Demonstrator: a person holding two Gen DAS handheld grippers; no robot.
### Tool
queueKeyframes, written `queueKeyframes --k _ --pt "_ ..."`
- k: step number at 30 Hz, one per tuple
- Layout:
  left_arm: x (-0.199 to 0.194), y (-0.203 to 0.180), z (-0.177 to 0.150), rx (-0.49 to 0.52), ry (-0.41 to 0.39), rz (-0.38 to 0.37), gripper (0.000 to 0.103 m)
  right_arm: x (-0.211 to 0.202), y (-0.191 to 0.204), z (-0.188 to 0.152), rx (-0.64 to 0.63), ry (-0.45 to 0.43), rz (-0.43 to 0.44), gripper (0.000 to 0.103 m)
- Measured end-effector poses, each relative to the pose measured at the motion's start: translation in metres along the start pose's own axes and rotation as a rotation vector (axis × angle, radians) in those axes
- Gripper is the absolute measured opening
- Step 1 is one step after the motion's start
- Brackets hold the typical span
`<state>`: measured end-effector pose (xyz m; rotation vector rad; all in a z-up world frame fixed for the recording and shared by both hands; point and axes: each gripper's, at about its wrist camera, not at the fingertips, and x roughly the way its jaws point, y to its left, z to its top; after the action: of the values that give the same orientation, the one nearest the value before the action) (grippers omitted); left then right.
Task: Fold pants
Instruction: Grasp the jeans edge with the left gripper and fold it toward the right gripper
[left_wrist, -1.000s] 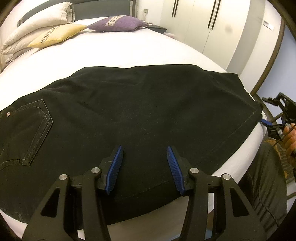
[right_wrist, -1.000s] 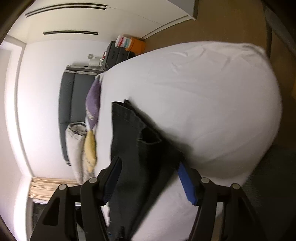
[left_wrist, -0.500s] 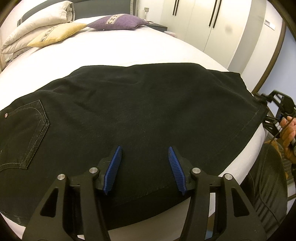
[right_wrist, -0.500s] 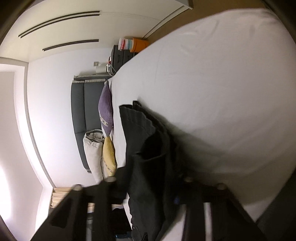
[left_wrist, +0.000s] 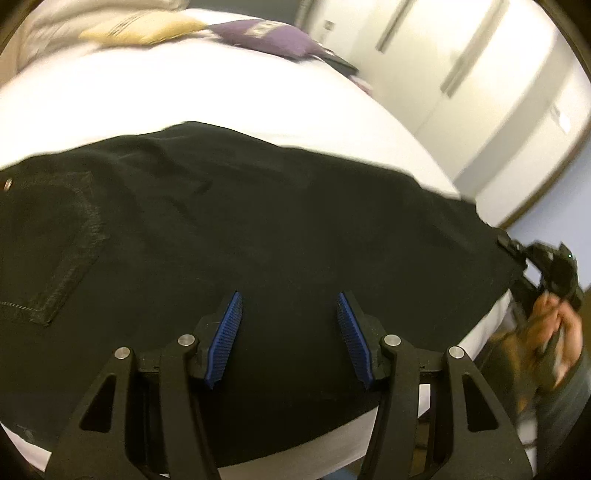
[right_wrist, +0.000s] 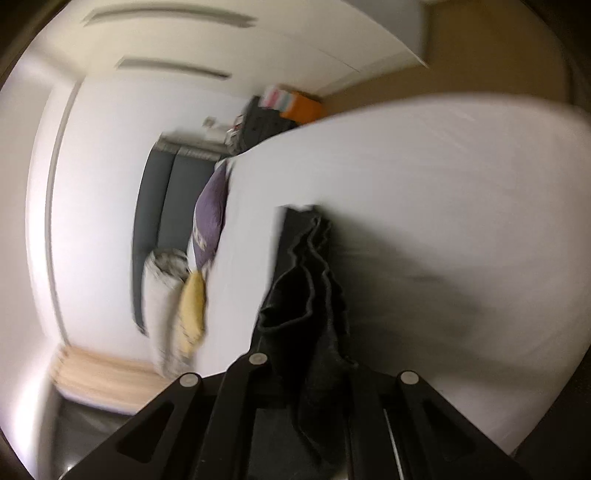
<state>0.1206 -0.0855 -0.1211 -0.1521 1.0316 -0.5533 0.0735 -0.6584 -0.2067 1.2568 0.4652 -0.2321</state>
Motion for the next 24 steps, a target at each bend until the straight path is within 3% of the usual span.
queueKeyframes --k 3,5,6,8,11,16,19,24 --pt "-0.010 0.024 0.013 -0.108 -0.021 -0.041 0.052 0.015 0.079 -0.036 -0.353 0.032 -0.045 0.007" --pt "-0.016 0.041 0.022 -0.176 -0.039 -0.091 0.057 0.043 0.141 -0.098 -0.751 0.125 -0.113 0.007" --pt "-0.017 0.047 0.024 -0.203 -0.043 -0.111 0.063 0.060 0.156 -0.130 -0.879 0.189 -0.136 0.006" --pt "-0.015 0.061 0.031 -0.281 -0.034 -0.167 0.069 0.086 0.158 -0.166 -0.930 0.283 -0.159 0.006" --pt "-0.004 0.066 0.041 -0.342 0.015 -0.234 0.073 0.107 0.149 -0.190 -0.971 0.326 -0.219 0.006" --pt "0.028 0.050 0.059 -0.389 0.118 -0.319 0.075 0.104 0.147 -0.192 -1.011 0.300 -0.219 0.006" --pt "0.046 0.026 0.077 -0.352 0.161 -0.359 0.075 0.100 0.149 -0.199 -1.062 0.277 -0.221 0.006" --pt "0.076 0.000 0.101 -0.305 0.230 -0.328 0.075 0.089 0.149 -0.206 -1.140 0.217 -0.200 0.006"
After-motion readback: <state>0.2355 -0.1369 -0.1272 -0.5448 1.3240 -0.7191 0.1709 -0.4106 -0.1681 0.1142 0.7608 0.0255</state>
